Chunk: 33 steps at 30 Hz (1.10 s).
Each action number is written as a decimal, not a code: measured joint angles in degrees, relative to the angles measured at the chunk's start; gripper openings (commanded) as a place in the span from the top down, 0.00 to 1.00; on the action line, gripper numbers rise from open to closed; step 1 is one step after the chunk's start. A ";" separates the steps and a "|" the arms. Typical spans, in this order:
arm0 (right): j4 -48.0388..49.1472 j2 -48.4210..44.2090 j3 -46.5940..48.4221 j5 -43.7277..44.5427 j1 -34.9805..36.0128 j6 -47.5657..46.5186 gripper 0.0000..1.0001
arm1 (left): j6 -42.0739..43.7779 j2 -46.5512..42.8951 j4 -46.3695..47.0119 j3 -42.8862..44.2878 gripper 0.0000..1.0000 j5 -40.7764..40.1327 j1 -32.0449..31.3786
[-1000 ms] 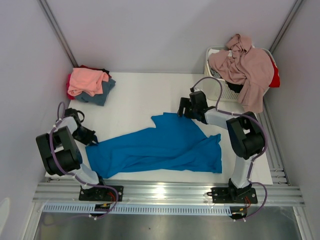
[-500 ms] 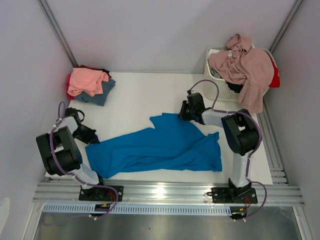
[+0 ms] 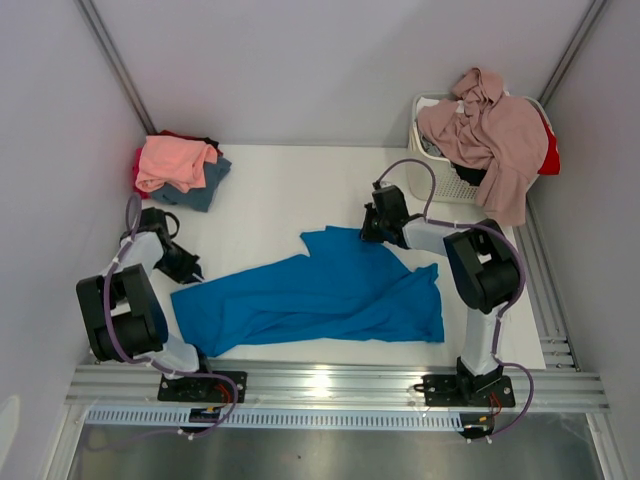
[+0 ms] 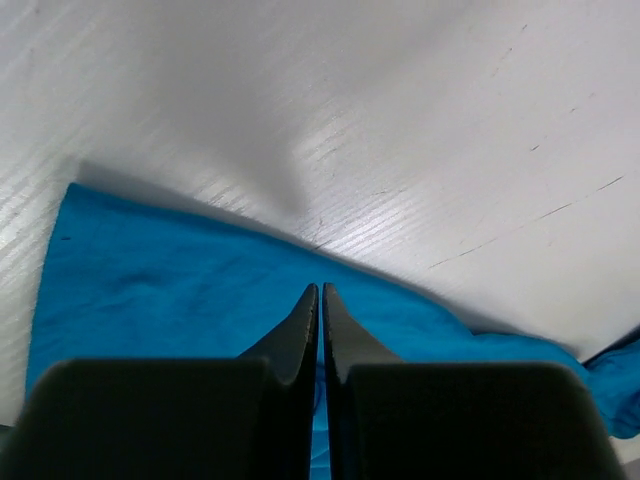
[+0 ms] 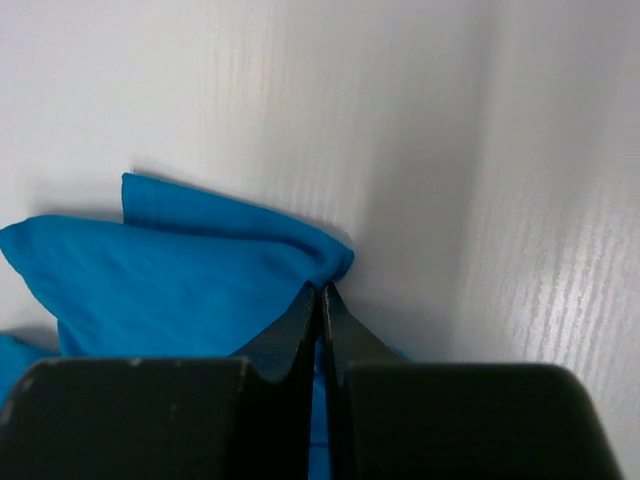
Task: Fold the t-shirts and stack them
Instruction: Flatten out the tshirt
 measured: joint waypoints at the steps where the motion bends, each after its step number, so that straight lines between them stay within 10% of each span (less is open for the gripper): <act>1: -0.28 -0.20 0.00 0.31 0.00 -0.26 0.95 | 0.11 -0.24 0.00 0.00 0.73 -0.26 0.00; 6: -0.83 -1.79 -0.07 0.98 0.00 -0.94 0.94 | 0.48 -0.31 -1.44 0.17 0.38 -3.61 0.13; 17: 0.04 -5.88 -2.64 0.52 -0.57 -1.33 0.95 | 0.42 4.09 -8.24 3.76 0.26 -12.59 1.36; 26: 0.07 -7.06 -2.64 -0.61 -1.31 -1.33 0.96 | 0.37 9.88 -12.79 6.73 0.39 -15.17 0.52; 33: 0.48 -8.61 -2.67 -1.27 -1.31 -1.31 0.96 | 0.59 12.85 -14.93 9.70 1.00 -16.17 -3.69</act>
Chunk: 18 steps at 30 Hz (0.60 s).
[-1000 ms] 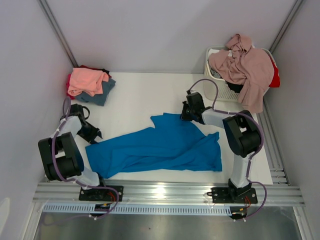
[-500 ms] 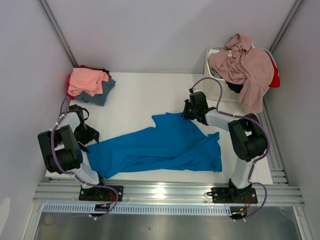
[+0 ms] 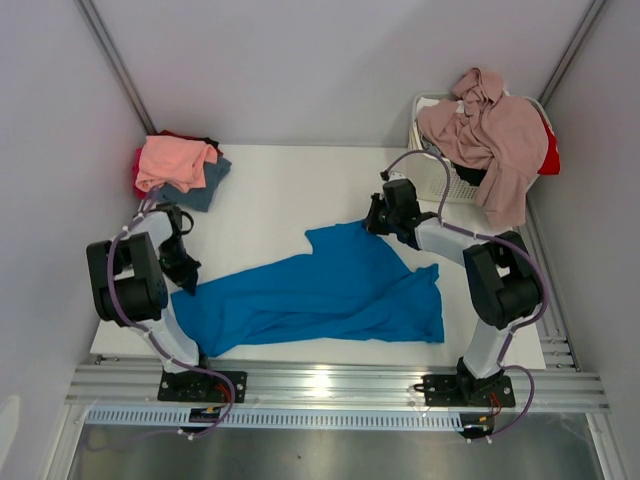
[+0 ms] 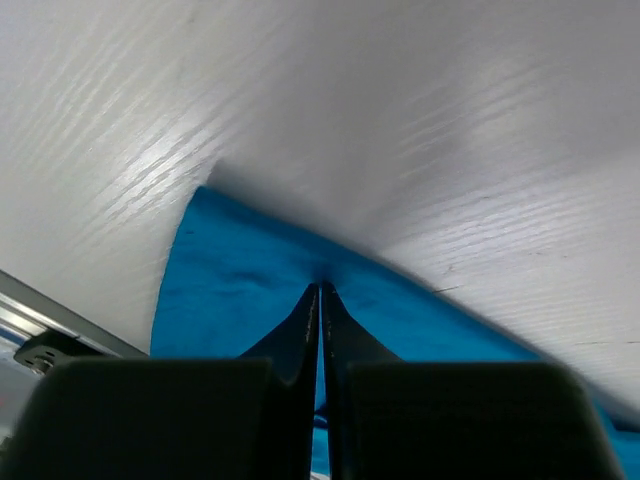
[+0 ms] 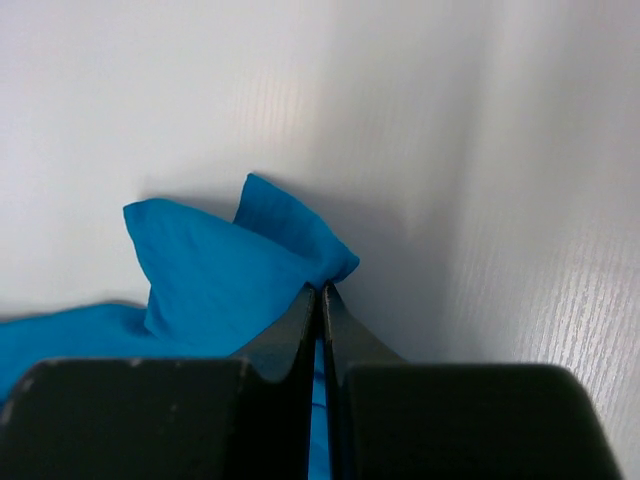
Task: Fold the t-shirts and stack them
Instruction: Flatten out the tshirt
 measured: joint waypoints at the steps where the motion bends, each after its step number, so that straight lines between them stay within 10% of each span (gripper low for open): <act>1: 0.00 -0.15 0.00 0.00 0.00 0.00 0.96 | 0.15 0.39 0.13 0.37 0.99 0.33 -0.31; 18: -1.07 -6.36 -1.31 3.26 -0.24 -1.44 1.00 | 2.97 -8.39 3.08 13.92 1.00 7.23 -6.36</act>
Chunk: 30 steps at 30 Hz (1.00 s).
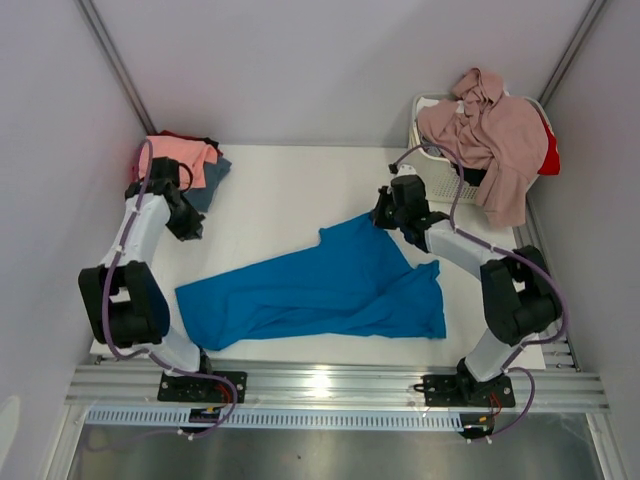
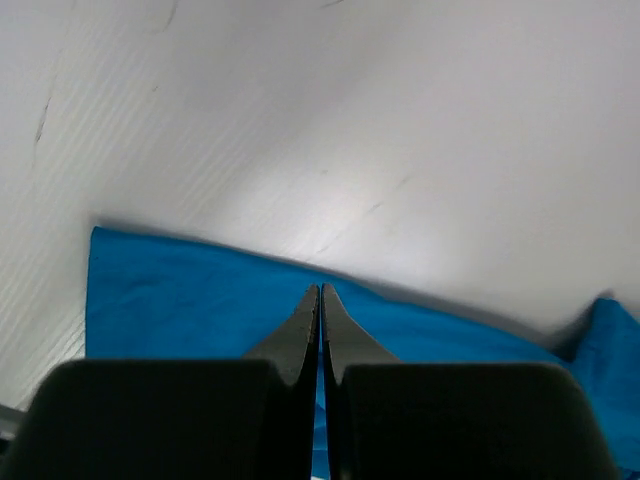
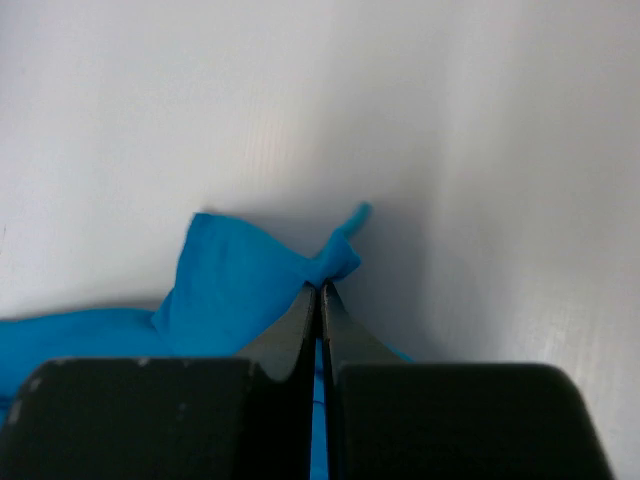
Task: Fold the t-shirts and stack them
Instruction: Flatten out the tshirt
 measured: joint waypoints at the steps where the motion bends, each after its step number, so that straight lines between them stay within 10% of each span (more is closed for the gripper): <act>1: -0.26 -1.42 -0.24 1.18 -0.13 -0.42 1.00 | 0.46 -1.01 0.26 1.09 1.00 0.13 -0.83; 11: -4.63 -16.22 -0.55 20.06 -5.64 -3.76 1.00 | 4.00 -3.85 3.08 2.75 0.99 0.59 -9.62; 19: -10.08 -17.59 0.11 26.60 -5.84 -4.13 1.00 | 5.77 -3.39 4.59 0.59 0.63 1.53 -12.24; 30: -12.52 -19.21 -0.28 26.60 1.14 -3.93 1.00 | 4.22 16.76 2.84 15.21 0.59 11.41 -13.22</act>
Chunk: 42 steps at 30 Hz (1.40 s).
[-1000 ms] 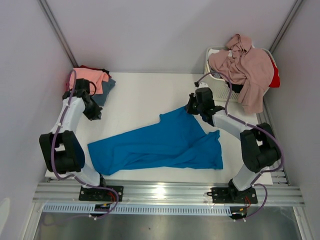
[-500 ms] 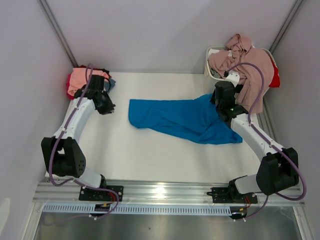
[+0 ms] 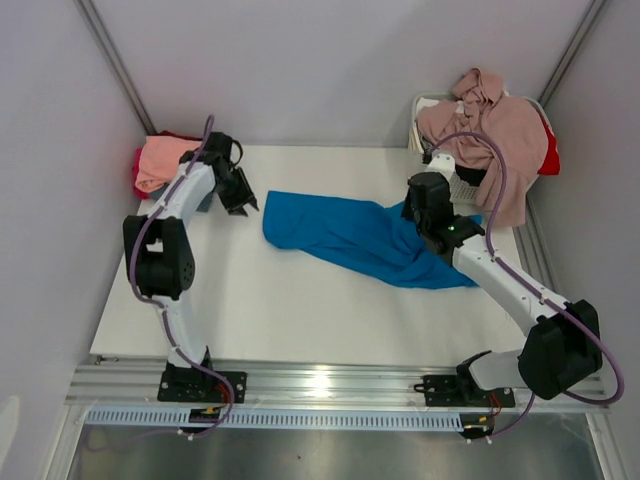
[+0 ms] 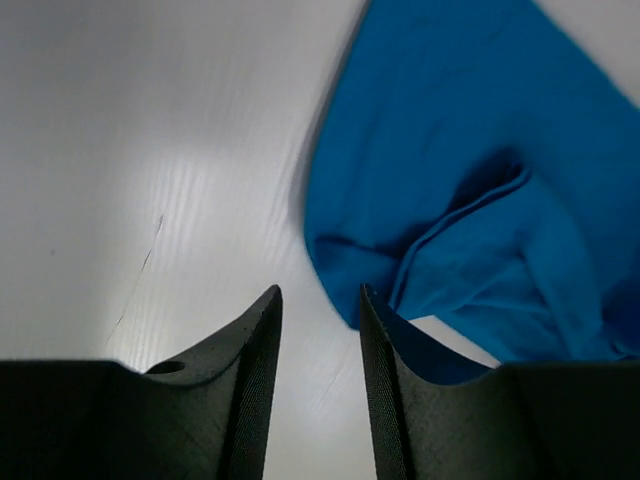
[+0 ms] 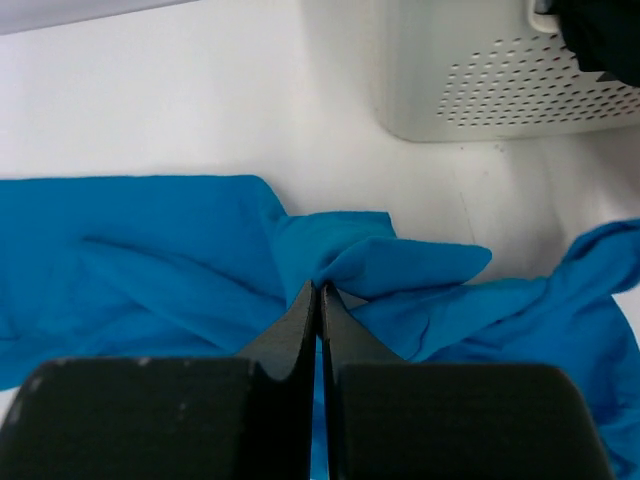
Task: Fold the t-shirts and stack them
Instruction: Flatten out the tshirt
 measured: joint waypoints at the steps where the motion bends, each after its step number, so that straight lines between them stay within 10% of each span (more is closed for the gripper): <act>1: 0.00 -0.28 0.00 0.09 1.09 -0.26 1.00 | -0.33 2.36 -0.39 3.67 0.59 0.52 -0.15; 15: -1.29 -7.52 -1.57 -0.81 11.39 -2.12 1.00 | -7.04 30.03 -10.56 42.01 0.56 2.84 -1.40; 28: -4.31 -14.05 -2.99 -1.31 15.74 -0.90 1.00 | -8.74 34.12 -16.31 40.96 0.60 0.15 -6.93; 42: -7.91 -21.03 -3.15 0.72 22.16 0.35 1.00 | -4.74 22.32 -14.23 15.02 0.64 -2.23 -12.61</act>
